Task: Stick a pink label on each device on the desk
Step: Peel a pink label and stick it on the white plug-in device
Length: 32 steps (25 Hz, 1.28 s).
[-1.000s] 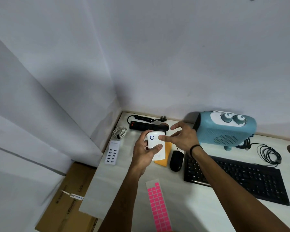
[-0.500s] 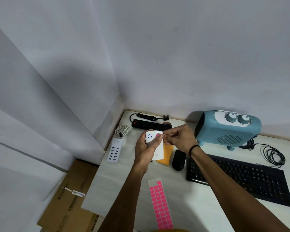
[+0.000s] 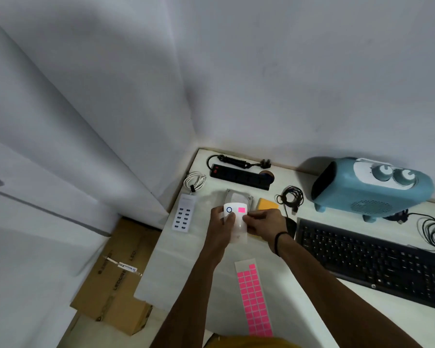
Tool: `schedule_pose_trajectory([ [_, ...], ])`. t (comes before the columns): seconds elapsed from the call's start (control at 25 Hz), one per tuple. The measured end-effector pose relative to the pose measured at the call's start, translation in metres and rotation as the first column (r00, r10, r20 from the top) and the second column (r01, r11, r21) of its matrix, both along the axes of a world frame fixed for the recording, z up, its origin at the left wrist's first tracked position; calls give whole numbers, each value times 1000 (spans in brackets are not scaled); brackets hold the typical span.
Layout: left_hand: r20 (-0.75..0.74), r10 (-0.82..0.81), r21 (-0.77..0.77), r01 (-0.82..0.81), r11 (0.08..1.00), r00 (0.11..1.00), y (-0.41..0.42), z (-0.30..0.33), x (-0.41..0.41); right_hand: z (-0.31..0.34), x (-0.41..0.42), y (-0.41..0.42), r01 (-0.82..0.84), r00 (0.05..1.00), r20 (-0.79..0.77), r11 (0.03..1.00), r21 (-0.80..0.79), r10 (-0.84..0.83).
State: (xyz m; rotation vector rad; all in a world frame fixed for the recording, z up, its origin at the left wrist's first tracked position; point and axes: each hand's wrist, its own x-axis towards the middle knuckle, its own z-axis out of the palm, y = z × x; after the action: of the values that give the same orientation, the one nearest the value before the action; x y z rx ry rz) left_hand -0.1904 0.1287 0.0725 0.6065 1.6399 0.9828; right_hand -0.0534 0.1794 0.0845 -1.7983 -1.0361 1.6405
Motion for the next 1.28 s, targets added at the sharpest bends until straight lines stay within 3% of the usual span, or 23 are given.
schedule_pose_trajectory([
  [0.12, -121, 59, -23, -62, 998, 991, 1, -15, -21, -24, -26, 0, -18, 1000, -3, 997, -71, 18],
  [0.24, -198, 67, -76, -84, 994, 978, 19, -26, -45, -42, -55, 8, -153, 988, 8, 984, -94, 154],
  [0.56, -235, -153, -267, 87, 960, 960, 83, -55, -94, -82, -100, 64, -311, 947, 43, 943, -117, 318],
  [0.92, -251, -190, -291, 113, 950, 949, 100, -74, -98, -96, -109, 82, -379, 919, 43, 908, -178, 392],
  [1.28, -393, -205, -234, 119, 965, 896, 77, -26, -76, -61, -91, 67, -391, 905, 137, 914, -105, 403],
])
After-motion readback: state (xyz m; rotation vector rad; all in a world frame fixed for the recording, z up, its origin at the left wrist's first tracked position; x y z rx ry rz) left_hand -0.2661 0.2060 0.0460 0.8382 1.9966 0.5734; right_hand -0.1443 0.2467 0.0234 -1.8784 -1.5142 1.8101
